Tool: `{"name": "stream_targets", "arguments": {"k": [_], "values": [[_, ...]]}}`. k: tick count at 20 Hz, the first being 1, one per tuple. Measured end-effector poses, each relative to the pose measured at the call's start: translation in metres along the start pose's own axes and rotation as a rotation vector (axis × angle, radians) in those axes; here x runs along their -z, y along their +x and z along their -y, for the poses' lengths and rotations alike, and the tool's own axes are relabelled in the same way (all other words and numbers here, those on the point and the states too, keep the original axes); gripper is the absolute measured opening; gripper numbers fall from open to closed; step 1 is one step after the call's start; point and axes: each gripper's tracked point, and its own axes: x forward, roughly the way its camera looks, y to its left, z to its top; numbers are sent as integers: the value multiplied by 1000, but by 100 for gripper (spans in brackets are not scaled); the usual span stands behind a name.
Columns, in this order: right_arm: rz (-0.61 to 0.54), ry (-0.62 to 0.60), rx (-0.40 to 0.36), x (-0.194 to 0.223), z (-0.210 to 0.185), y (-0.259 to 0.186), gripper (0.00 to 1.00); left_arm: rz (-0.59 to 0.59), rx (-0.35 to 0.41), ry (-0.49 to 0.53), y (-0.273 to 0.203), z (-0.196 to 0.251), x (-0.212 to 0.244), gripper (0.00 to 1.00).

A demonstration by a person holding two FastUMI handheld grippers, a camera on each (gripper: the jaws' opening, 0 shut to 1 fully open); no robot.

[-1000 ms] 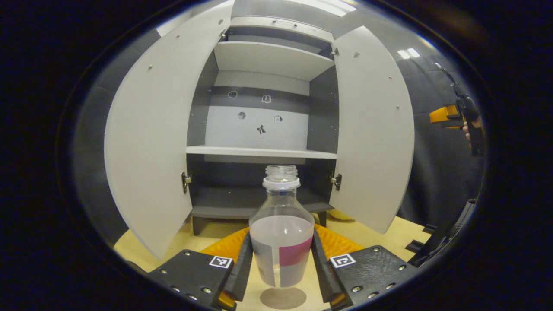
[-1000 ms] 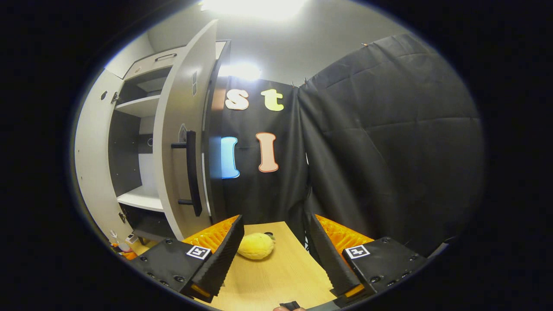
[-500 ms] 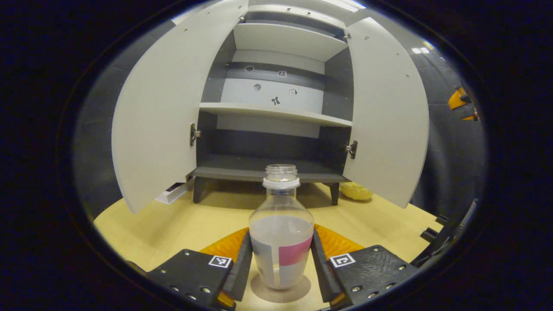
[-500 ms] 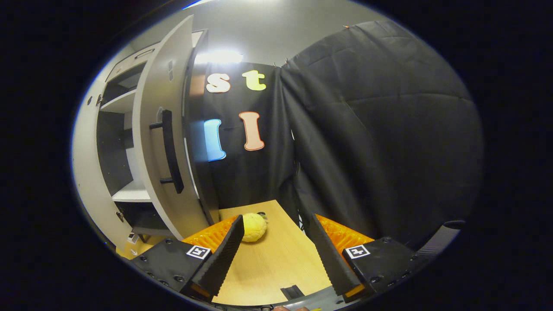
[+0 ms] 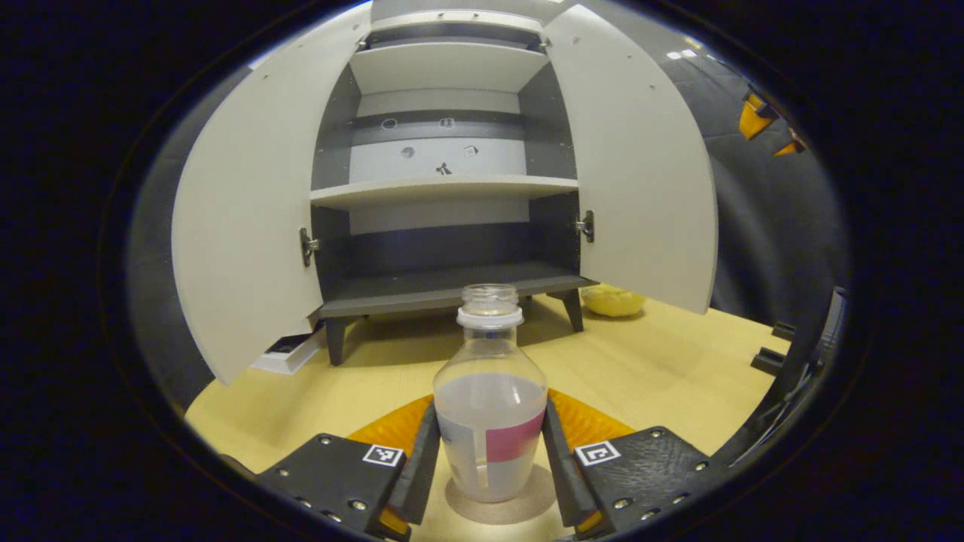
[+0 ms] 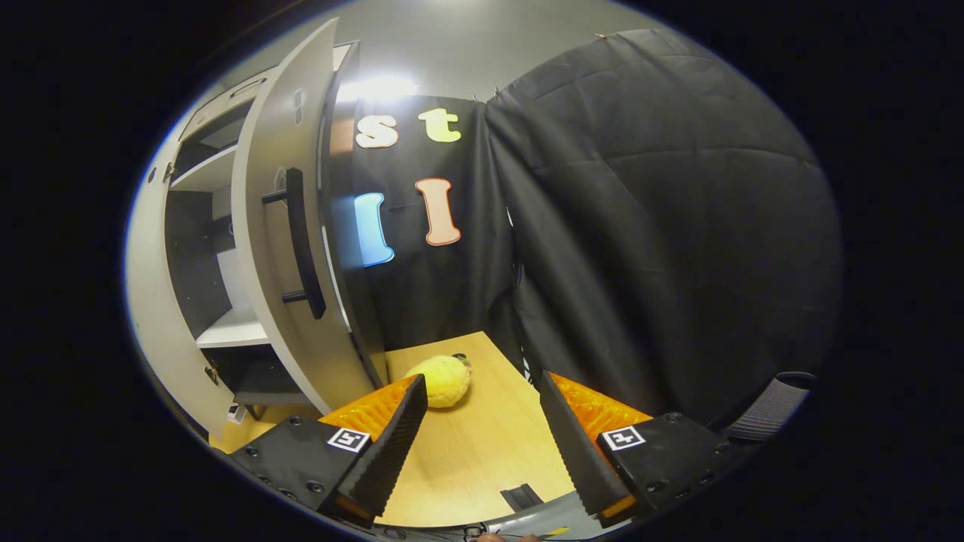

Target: Grasp the bottle in the cabinet with the left hand and place it on the coaster, then close the right door with the right hand and the left door with the left hand.

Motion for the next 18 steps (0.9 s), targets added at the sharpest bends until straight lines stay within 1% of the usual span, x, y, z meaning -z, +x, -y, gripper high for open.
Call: {"name": "stream_targets", "arguments": {"k": [1,2,5,6,7,8,9,10,11,12,13,14,16,18], "values": [[4,-2,-2,0,-2,-1,96,-1,-4,-4,-1,-1,-1,68],[8,-5,0,-1,-2,-3,92,-5,-9,-11,-1,0,0,68],[13,-21,1,1,-2,-5,92,-16,-25,-54,-2,0,1,69],[12,-19,-3,1,-3,-6,96,-19,-36,-62,-4,-1,2,76],[13,-15,-8,1,-4,-8,92,-21,-41,-70,-5,-1,2,71],[14,-14,-12,1,-6,-9,92,-24,-40,-74,-6,-2,1,71],[15,-19,-16,3,-6,-10,96,-28,-44,-71,-8,-4,1,71],[16,-29,-16,4,-5,-11,92,-29,-42,-61,-17,-4,4,83],[16,-40,-15,6,-4,-12,92,-24,-33,-59,-20,0,-3,95],[19,-52,-15,6,-2,-14,96,-23,-15,-65,-22,5,-7,94],[21,-69,-16,6,0,-14,96,-22,-7,-70,-28,8,-11,94],[20,-88,-16,9,1,-14,92,-18,-9,-71,-33,8,-17,94],[14,-108,-18,12,2,-13,92,7,2,-70,-50,10,-37,95],[10,-84,-21,12,1,-10,92,40,24,-66,-66,15,-62,94]]}}
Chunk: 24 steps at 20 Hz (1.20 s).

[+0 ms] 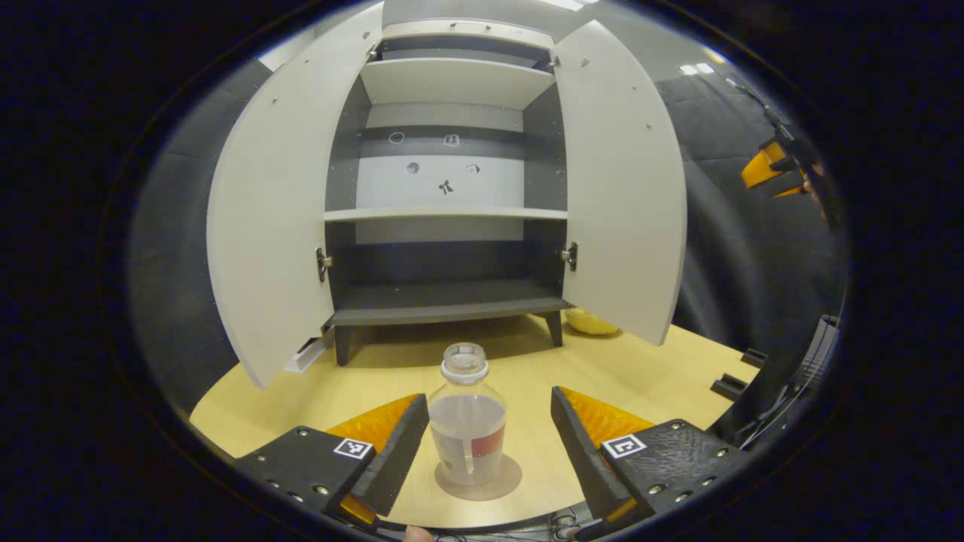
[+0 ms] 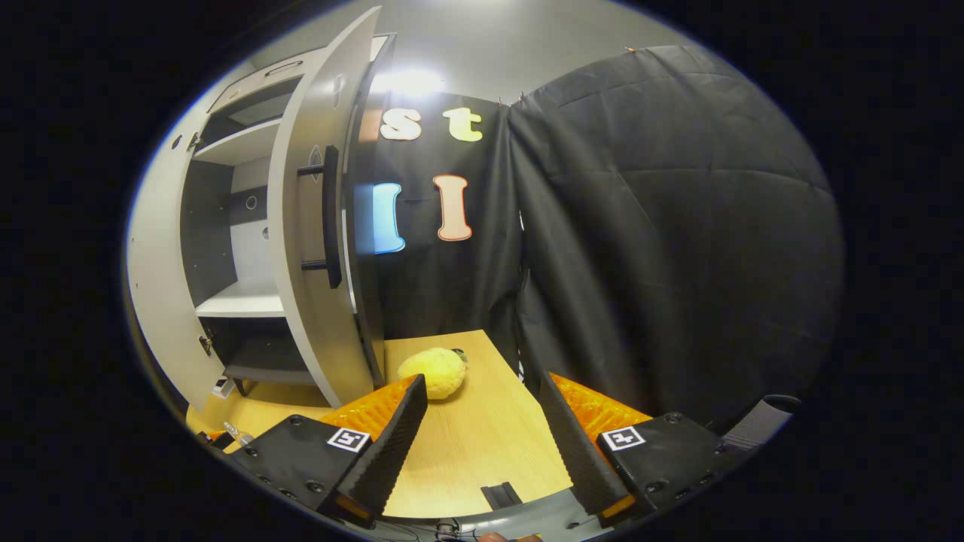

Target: Grasp the bottle in the cabinet with the left hand and place it on the coaster, then close the right door with the right hand and the left door with the left hand.

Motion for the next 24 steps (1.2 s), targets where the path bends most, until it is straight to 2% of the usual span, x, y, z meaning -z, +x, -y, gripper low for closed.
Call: {"name": "stream_targets", "arguments": {"k": [5,7,8,11,13,14,18,19,21,22,24], "values": [[35,56,-7,-13,-5,11,92,32,-26,60,-31,-9,-61,94],[72,53,-3,-23,-2,17,96,56,-47,52,-41,-15,-96,94],[86,48,-2,-28,-2,21,92,65,-59,41,-43,-19,-111,99],[111,78,-10,-40,-3,40,92,93,-108,22,-49,-29,-153,99],[145,106,-20,-57,-3,50,96,124,-144,-17,-50,-40,-187,99],[169,103,-23,-66,-4,53,92,141,-158,-43,-49,-45,-203,99],[266,8,-53,-98,-12,60,92,211,-239,-98,-46,-75,-271,99],[276,0,-67,-102,-16,61,95,230,-247,-111,-46,-80,-287,99],[298,1,-109,-111,-26,62,92,246,-262,-155,-40,-90,-309,89],[305,2,-131,-115,-30,63,92,248,-275,-193,-37,-96,-316,94],[294,21,-177,-118,-35,69,92,258,-287,-283,-33,-106,-326,94]]}}
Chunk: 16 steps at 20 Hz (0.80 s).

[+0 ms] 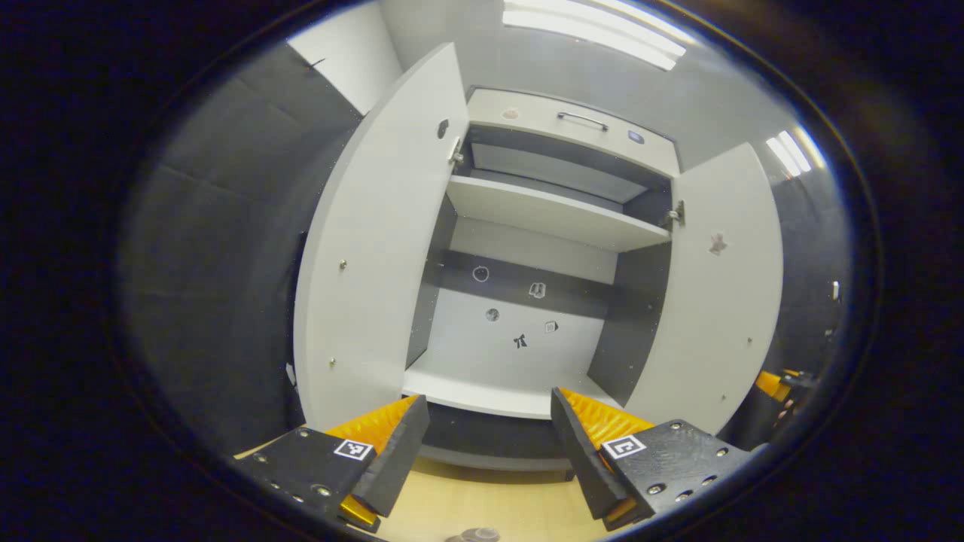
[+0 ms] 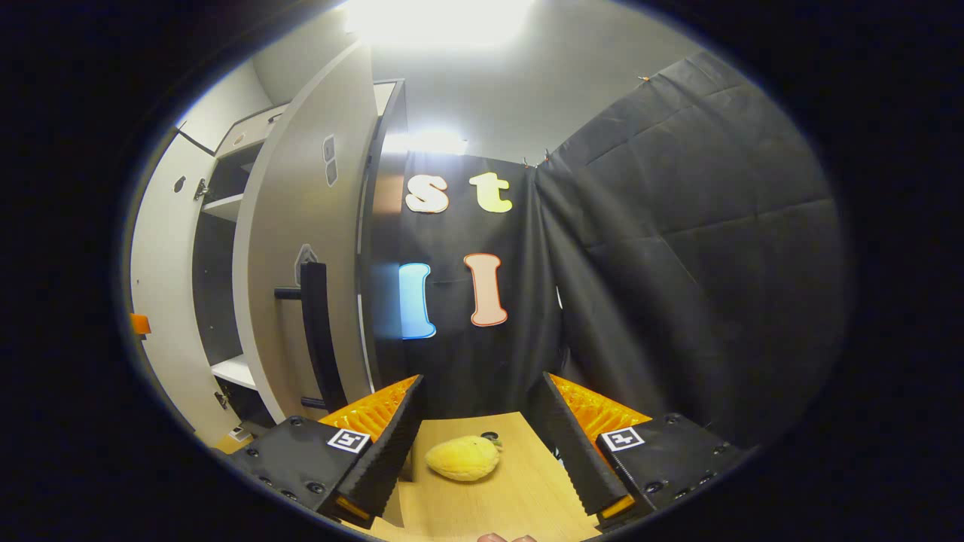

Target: Grasp the bottle in the cabinet with the left hand and place it on the coaster, then close the right door with the right hand and the left door with the left hand.

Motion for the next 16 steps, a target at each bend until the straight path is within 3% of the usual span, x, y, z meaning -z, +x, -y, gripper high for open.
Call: {"name": "stream_targets", "arguments": {"k": [2,5,6,8,12,13,15,16], "values": [[-17,36,-55,-5,-4,12,92,25,-43,-28,4,-12,-8,94],[-33,44,-133,-17,0,29,92,43,-128,35,3,-29,-19,99],[-42,48,-162,-20,0,35,92,50,-144,56,0,-28,-25,94],[-56,64,-215,-27,-9,45,95,70,-157,61,1,-28,-30,99],[-86,89,-269,-28,-24,52,92,84,-188,69,-1,-31,-38,94],[-85,87,-277,-29,-27,53,92,84,-193,77,-1,-31,-37,99],[-89,78,-294,-28,-40,54,92,82,-189,85,-1,-29,-35,99],[-94,78,-303,-27,-47,54,95,80,-182,88,0,-28,-34,94]]}}
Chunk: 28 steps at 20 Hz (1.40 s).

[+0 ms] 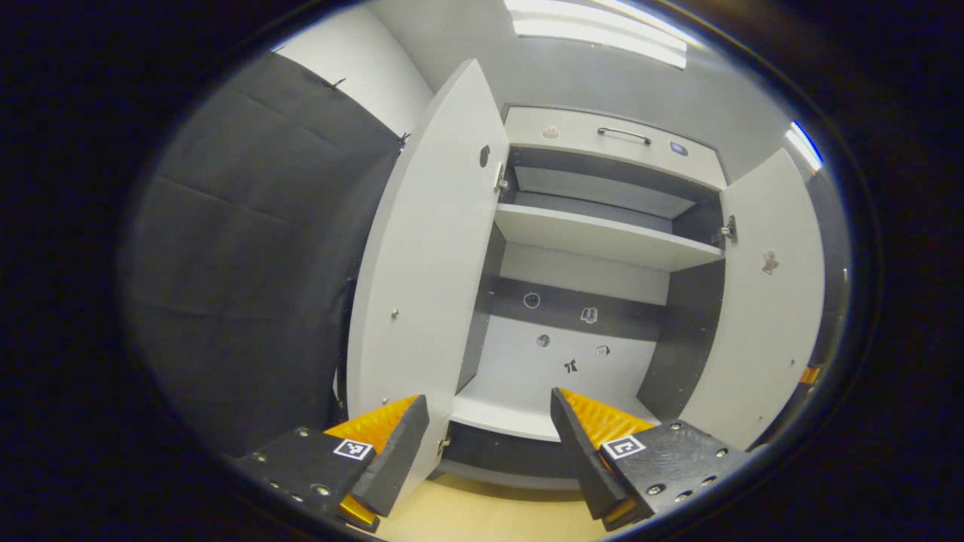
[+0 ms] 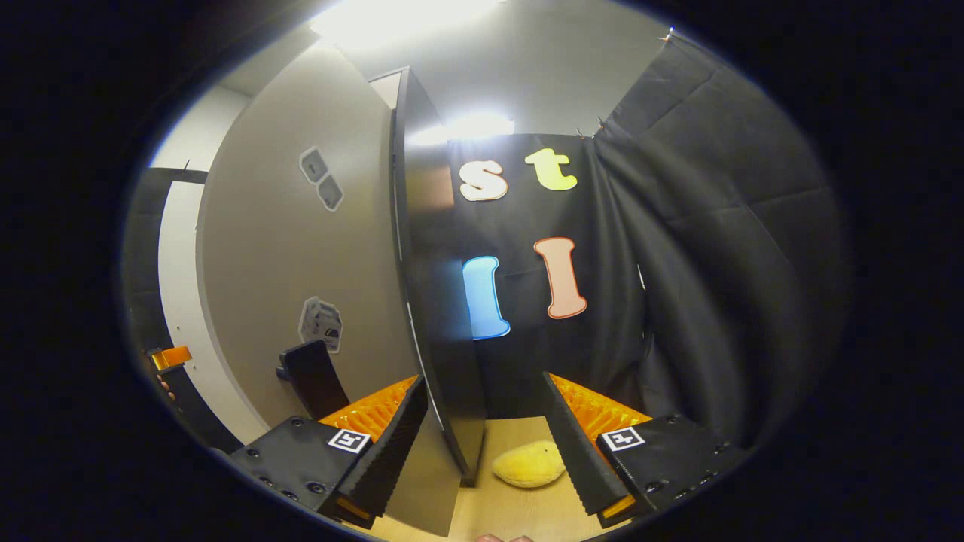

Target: Grasp the bottle in the cabinet with the left hand and place it on the coaster, then close the right door with the right hand and the left door with the left hand.

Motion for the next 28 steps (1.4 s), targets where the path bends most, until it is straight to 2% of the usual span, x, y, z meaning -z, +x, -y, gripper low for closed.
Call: {"name": "stream_targets", "arguments": {"k": [3,4,5,6,8,9,10,13,21,25,26,27,28], "values": [[-7,5,15,0,-2,2,90,-2,27,3,3,4,4,94],[-14,16,16,2,-3,1,90,-3,34,2,5,5,5,94],[-23,27,13,4,-7,2,94,-5,46,1,5,5,6,94],[-27,30,12,5,-9,2,90,-5,53,5,7,4,6,94],[-16,27,10,4,-16,4,90,-4,61,27,8,2,4,94],[-12,31,7,4,-22,6,95,2,71,41,7,0,3,94],[-15,40,-7,6,-32,7,95,10,80,46,6,0,1,94],[-33,88,-51,15,-60,4,94,10,133,1,9,0,4,94],[-48,110,-92,23,-123,24,95,-19,194,-75,2,-26,0,94],[-59,152,-150,30,-171,50,95,-3,144,-63,-10,-62,-5,94],[-62,154,-166,31,-184,54,90,1,124,-66,-19,-77,-5,94],[-65,150,-175,32,-191,57,95,6,103,-71,-26,-88,-7,94],[-67,145,-176,33,-197,58,95,12,81,-75,-31,-100,-10,94]]}}
